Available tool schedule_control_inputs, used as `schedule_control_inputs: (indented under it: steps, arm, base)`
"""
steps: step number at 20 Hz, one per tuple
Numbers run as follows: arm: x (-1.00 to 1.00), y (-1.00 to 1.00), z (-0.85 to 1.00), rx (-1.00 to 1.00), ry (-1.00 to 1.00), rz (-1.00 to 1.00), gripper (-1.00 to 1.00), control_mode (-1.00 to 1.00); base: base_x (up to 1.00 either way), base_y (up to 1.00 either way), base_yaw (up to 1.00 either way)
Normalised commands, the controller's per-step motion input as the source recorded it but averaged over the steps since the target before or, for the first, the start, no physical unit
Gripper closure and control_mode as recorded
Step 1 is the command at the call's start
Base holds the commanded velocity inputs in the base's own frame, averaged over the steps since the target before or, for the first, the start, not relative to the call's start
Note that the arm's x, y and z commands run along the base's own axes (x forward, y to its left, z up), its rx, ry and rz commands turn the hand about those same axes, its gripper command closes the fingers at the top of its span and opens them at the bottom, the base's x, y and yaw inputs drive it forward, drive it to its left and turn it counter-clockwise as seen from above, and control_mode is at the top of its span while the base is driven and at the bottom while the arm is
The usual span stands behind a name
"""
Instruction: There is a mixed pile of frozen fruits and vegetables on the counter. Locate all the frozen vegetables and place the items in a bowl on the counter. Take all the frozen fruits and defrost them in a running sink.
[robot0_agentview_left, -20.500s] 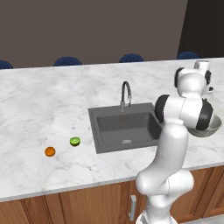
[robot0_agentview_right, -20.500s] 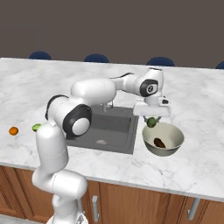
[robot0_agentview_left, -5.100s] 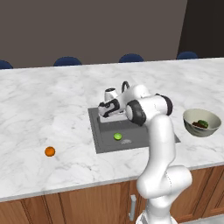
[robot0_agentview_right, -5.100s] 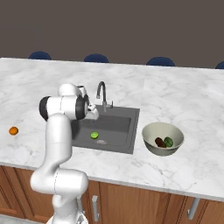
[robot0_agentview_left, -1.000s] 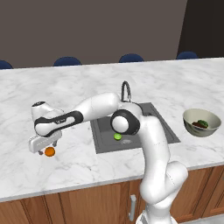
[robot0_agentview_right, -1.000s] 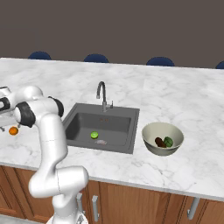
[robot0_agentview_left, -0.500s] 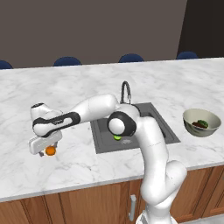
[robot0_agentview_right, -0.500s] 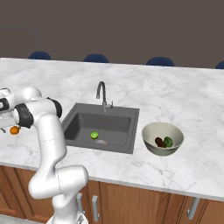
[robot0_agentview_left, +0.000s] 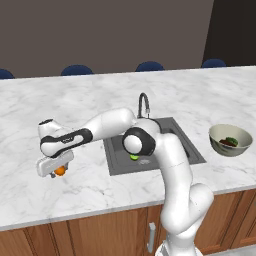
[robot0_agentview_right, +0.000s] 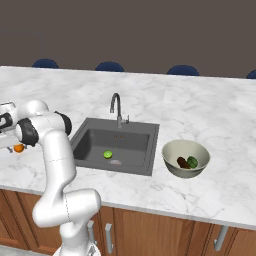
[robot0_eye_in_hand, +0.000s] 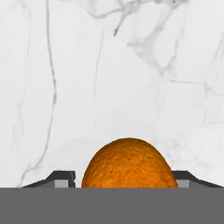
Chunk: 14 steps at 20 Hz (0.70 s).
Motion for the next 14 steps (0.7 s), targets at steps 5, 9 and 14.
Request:
schedule_control_inputs:
  steps: [5, 9, 14]
  arm:
    - [-0.01, -0.13, 0.07, -0.01, 0.07, 0.0, 1.0, -1.0]
    - [-0.07, -0.49, 0.33, -0.03, 0.0, -0.1, 1.0, -1.0]
    - [-0.05, -0.57, 0.23, -0.04, -0.06, -0.16, 1.0, -1.0]
  base:
    - [0.0, 0.0, 0.0]
    - [0.0, 0.0, 0.0]
    - [0.0, 0.0, 0.0]
